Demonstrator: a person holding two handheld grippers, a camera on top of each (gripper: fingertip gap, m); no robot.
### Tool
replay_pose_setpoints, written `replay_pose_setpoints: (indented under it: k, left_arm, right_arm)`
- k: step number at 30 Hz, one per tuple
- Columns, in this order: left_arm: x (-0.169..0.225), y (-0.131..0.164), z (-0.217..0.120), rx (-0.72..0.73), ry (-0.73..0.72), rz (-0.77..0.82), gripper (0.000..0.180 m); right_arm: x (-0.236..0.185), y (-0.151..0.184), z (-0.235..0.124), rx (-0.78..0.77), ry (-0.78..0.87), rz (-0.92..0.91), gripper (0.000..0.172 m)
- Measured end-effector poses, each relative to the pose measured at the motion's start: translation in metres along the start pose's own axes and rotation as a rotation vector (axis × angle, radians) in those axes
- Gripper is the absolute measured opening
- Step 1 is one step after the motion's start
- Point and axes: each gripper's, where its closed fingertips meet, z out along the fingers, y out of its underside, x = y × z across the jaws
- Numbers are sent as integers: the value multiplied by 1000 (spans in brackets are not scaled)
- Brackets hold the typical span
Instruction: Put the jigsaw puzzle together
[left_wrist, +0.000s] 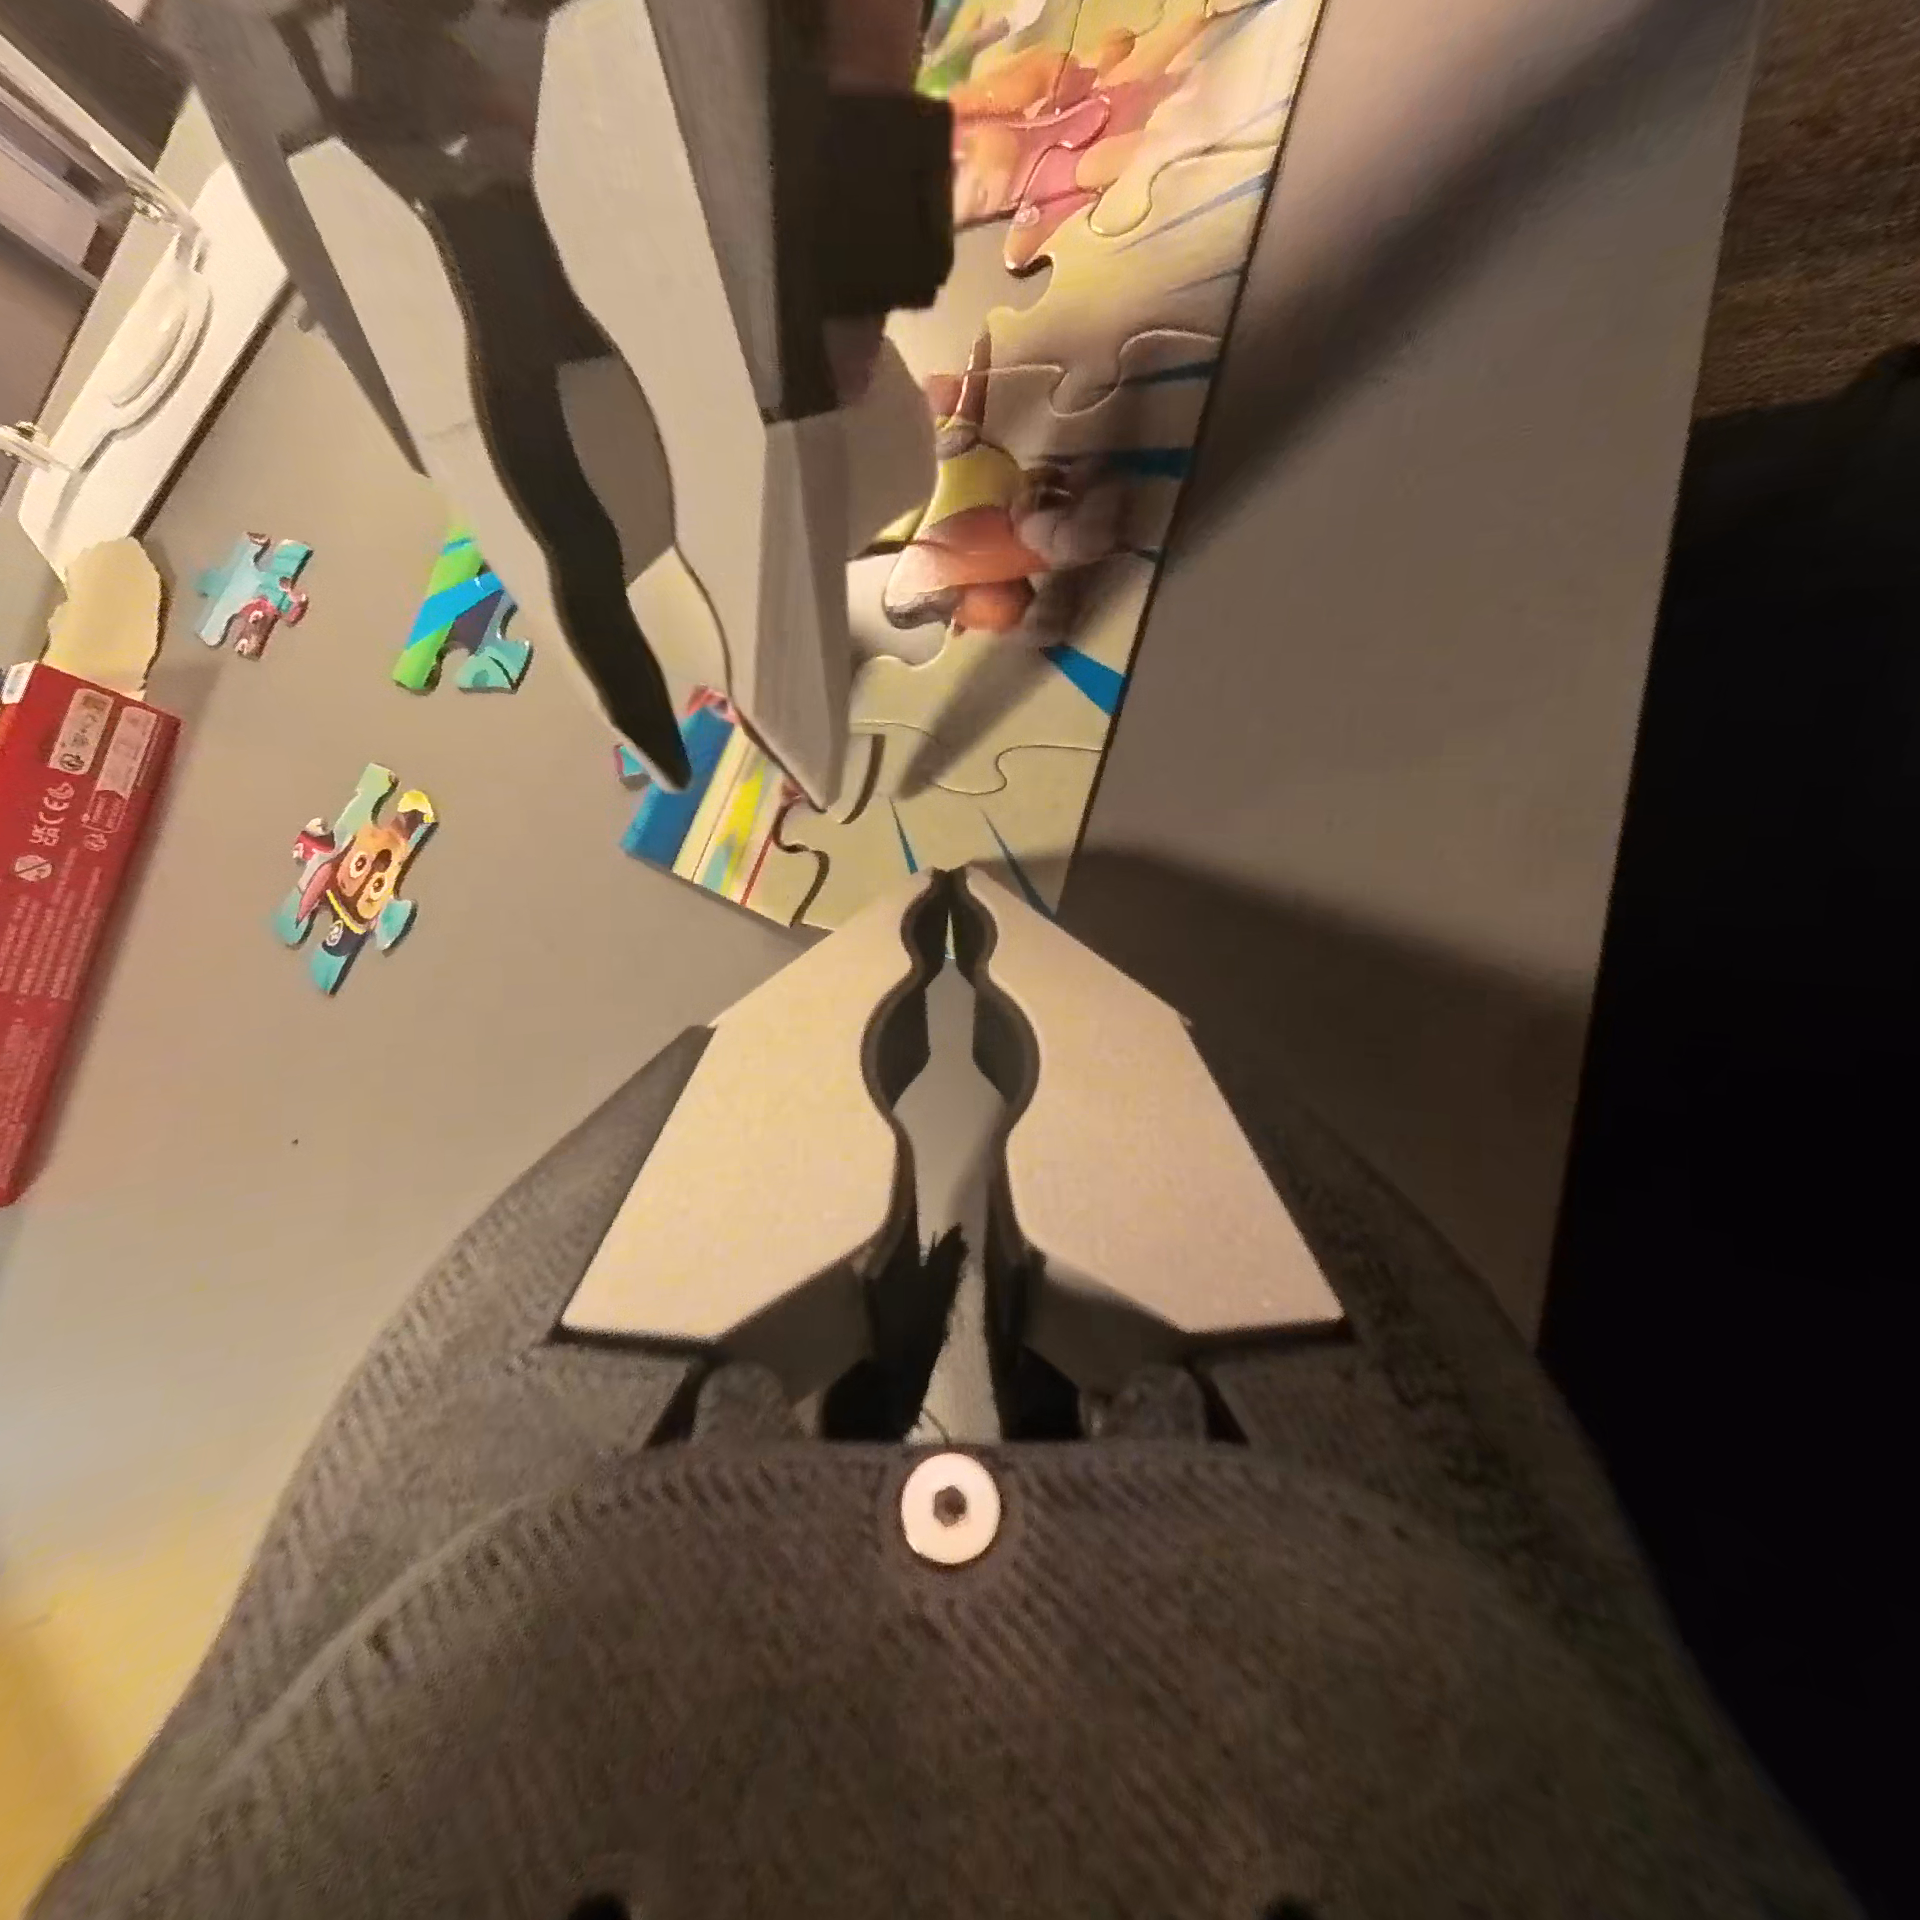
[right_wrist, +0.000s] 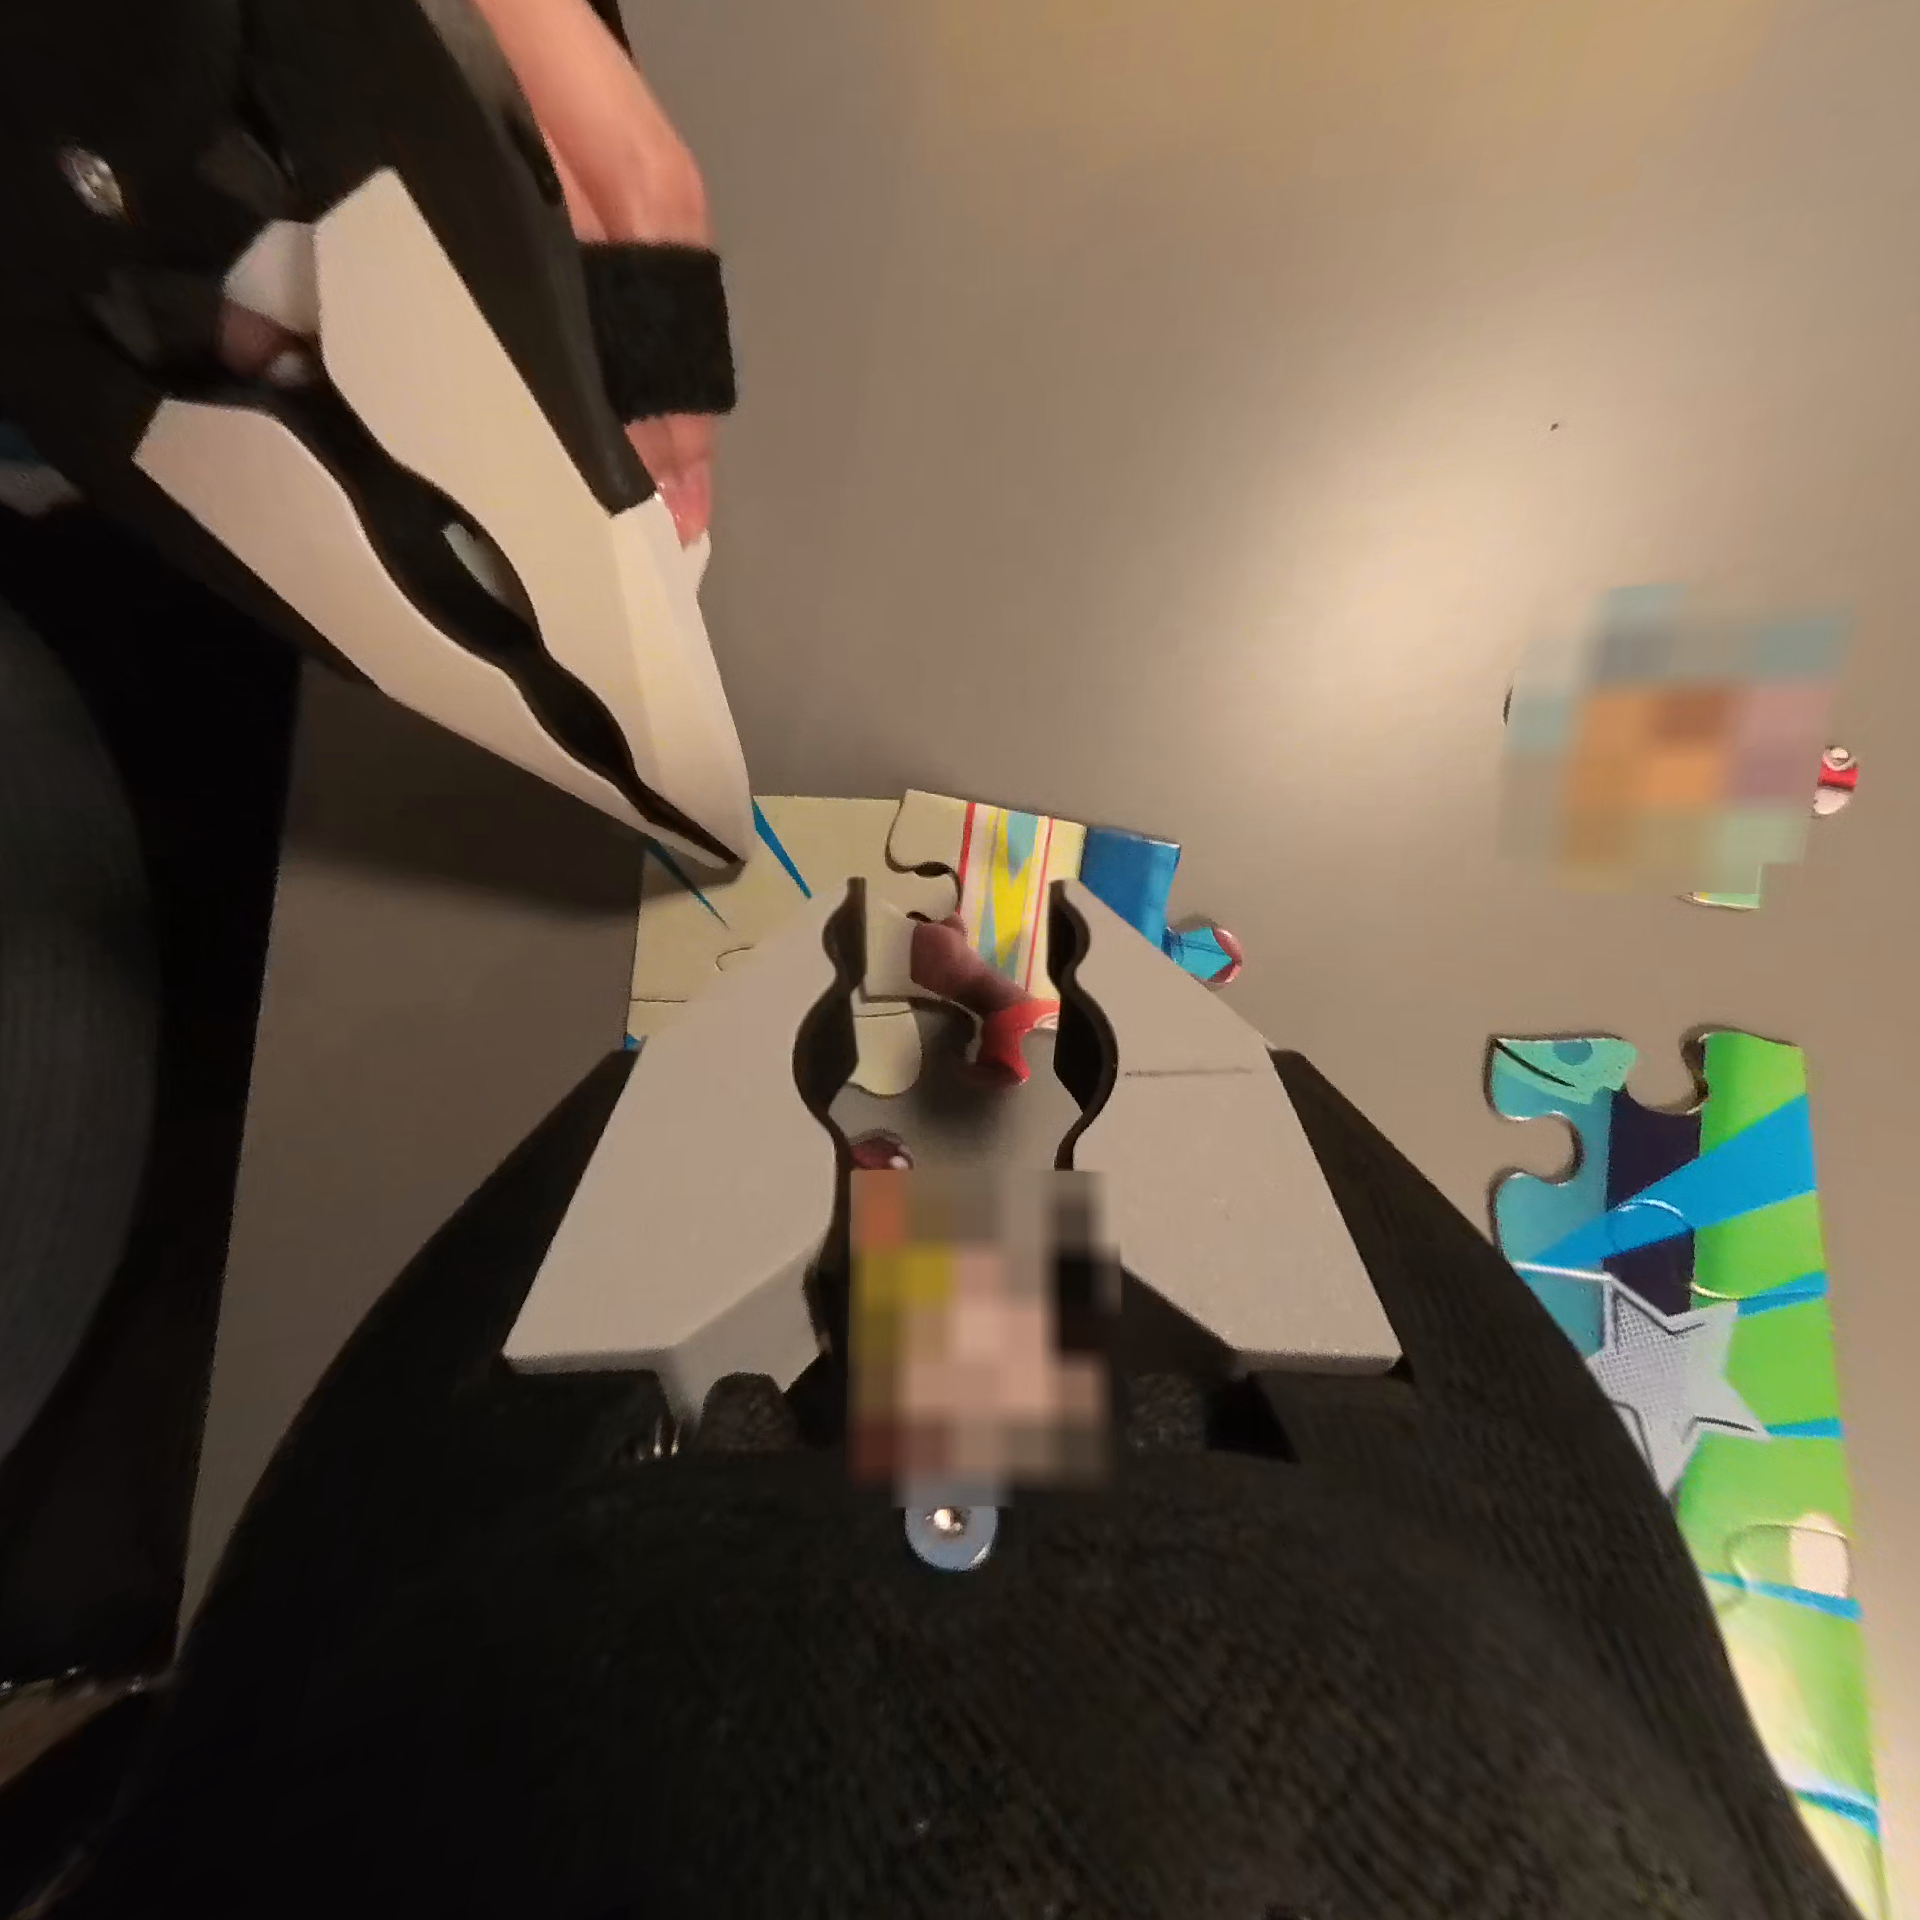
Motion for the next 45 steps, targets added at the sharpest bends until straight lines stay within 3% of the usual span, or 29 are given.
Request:
replay_pose_setpoints:
  k: [6,19,25,29,31,34,41,45]
  left_arm:
    - [0,0,0,3,2,-11,0]
    - [-2,-1,-1,18,-12,-36,0]
    - [-2,0,0,13,1,-47,0]
    - [-2,0,0,19,6,-65,0]
    - [-3,0,0,22,5,-69,0]
    - [-3,-1,0,21,1,-63,0]
    - [-3,-1,-1,19,-29,-35,0]
    - [-3,-1,-1,22,-23,-32,0]
  right_arm:
    - [17,12,2,-83,55,92,25]
    - [27,11,3,-113,-45,-66,8]
    - [32,9,4,-138,-38,-180,15]
    - [35,1,-2,-124,-34,-62,25]
    - [30,-3,-4,-110,-42,7,38]
    - [22,4,0,-167,3,-9,47]
    - [34,10,4,-181,64,108,45]
    - [32,9,5,-207,69,64,36]
